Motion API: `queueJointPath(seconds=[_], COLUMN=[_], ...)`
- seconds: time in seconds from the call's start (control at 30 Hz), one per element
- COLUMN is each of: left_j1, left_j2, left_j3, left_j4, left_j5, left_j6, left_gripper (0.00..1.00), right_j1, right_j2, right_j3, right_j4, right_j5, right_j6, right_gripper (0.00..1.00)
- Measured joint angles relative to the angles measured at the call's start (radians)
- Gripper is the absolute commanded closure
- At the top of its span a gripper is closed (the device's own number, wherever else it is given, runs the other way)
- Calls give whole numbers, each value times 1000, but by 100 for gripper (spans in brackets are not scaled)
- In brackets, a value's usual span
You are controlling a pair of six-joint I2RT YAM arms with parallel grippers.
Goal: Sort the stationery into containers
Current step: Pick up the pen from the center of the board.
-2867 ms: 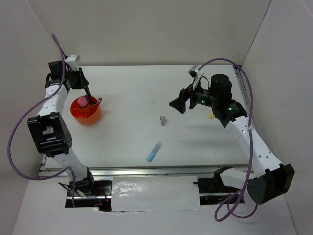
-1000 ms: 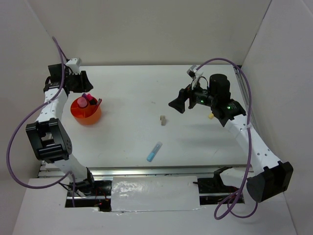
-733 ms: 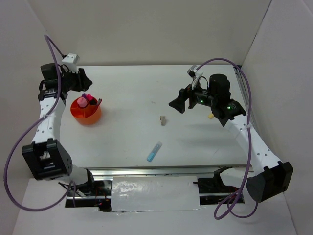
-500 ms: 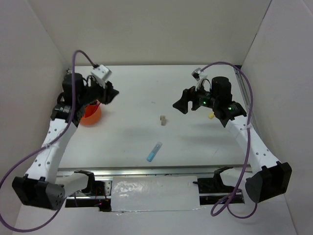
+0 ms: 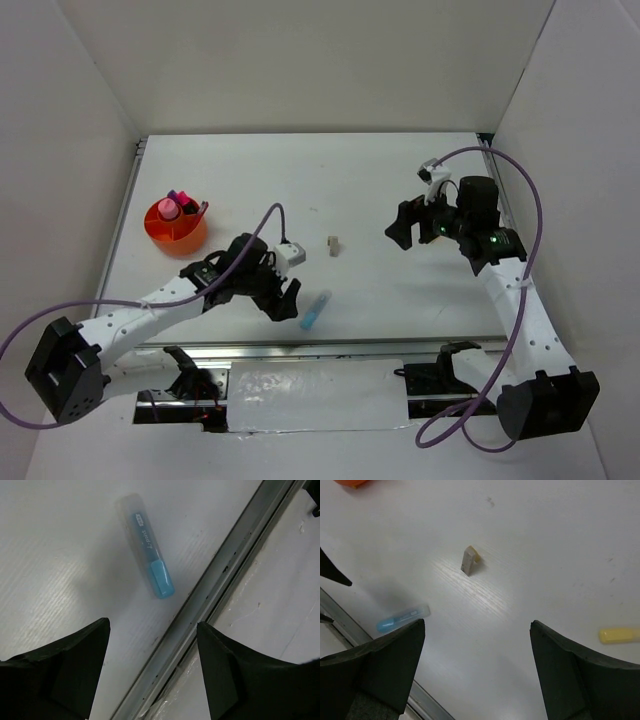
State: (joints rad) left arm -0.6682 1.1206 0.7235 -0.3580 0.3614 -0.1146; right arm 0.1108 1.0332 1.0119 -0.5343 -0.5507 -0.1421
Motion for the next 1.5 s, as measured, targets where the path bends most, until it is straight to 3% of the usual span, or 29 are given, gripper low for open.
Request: queueJointPath(seconds=[0.17, 0.27, 0.37, 1.1, 1.33, 1.5], left_j1=[-113, -183, -222, -254, -253, -183], left_j2=[131, 233, 314, 520, 518, 482], left_j3=[48, 113, 157, 206, 206, 203], left_j4=[-6, -8, -8, -5, -2, -11], left_j5=[-105, -160, -193, -260, -276, -169], left_j6=[-24, -37, -60, -159, -168, -146], left_gripper=[29, 42, 46, 47, 85, 100], right_j1=[-31, -41, -59, -158, -161, -134], right_j2=[-13, -13, -11, 3, 3, -2], right_j3=[-7, -7, -7, -6, -6, -7], right_j4=[-30, -32, -35, -43, -43, -45], right_j5=[13, 13, 11, -82, -100, -116], right_j6=[-47, -61, -69, -129, -151, -216], right_gripper=[9, 9, 9, 9, 10, 11])
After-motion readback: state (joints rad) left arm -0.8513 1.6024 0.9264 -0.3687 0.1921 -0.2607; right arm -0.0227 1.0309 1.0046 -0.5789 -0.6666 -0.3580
